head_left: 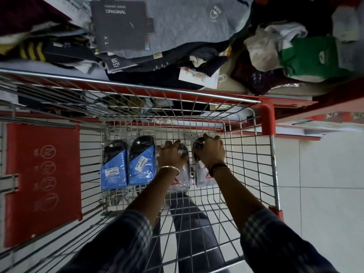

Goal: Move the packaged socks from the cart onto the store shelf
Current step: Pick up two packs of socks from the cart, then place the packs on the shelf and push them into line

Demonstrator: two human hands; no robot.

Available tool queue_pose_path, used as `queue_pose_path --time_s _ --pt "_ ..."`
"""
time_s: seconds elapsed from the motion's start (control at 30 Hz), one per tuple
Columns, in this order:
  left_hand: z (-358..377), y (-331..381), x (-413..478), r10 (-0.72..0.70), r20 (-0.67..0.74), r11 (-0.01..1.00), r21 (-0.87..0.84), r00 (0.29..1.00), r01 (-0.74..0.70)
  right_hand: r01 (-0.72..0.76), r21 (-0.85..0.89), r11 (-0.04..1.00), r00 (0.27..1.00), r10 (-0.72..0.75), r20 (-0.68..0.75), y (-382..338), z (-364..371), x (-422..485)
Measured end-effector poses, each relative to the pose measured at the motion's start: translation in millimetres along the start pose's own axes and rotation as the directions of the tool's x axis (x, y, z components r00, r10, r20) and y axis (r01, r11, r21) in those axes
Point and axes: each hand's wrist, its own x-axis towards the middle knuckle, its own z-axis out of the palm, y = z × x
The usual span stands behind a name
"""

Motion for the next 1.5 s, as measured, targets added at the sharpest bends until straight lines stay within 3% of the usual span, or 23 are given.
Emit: queue_pose_path --time_s 0.27,0.57,0.8,1.0,1.37,1.5 --pt "-53.2 5.3 -36.3 0.151 -0.181 0.981 -0.094 0.972 -0.17 0.177 0.1 0.979 0.962 -0.151 -0.228 -9.3 -40.2 -58.2" --pt "-152.0 29.7 -91.1 0.209 -0.472 0.927 -0.183 0.856 -0.328 0.295 0.09 0.951 0.858 -0.223 -0.463 -41.6 -114.8 -121.9" --pt "-234.7 58.9 -134.3 0.257 -0.69 0.852 -0.169 0.676 -0.496 0.453 0.118 0.884 0.62 -0.218 -0.753 -72.8 -187.7 -173.0" --pt "-306.3 91.8 -167.5 0.304 -0.805 0.761 -0.116 0.509 -0.638 0.545 0.062 0.836 0.402 -0.196 -0.895 -98.0 -259.0 -206.2" --pt "-413.0 160.3 -194.4 0.297 -0.95 0.605 0.105 0.101 -0.789 0.665 -0.066 0.744 0.029 -0.114 -0.993 -145.9 -372.2 -241.2" --pt "-432.0 192.4 -192.5 0.295 -0.954 0.578 0.134 0.054 -0.805 0.683 -0.076 0.726 -0.048 -0.059 -0.997 -160.5 -402.5 -240.9"
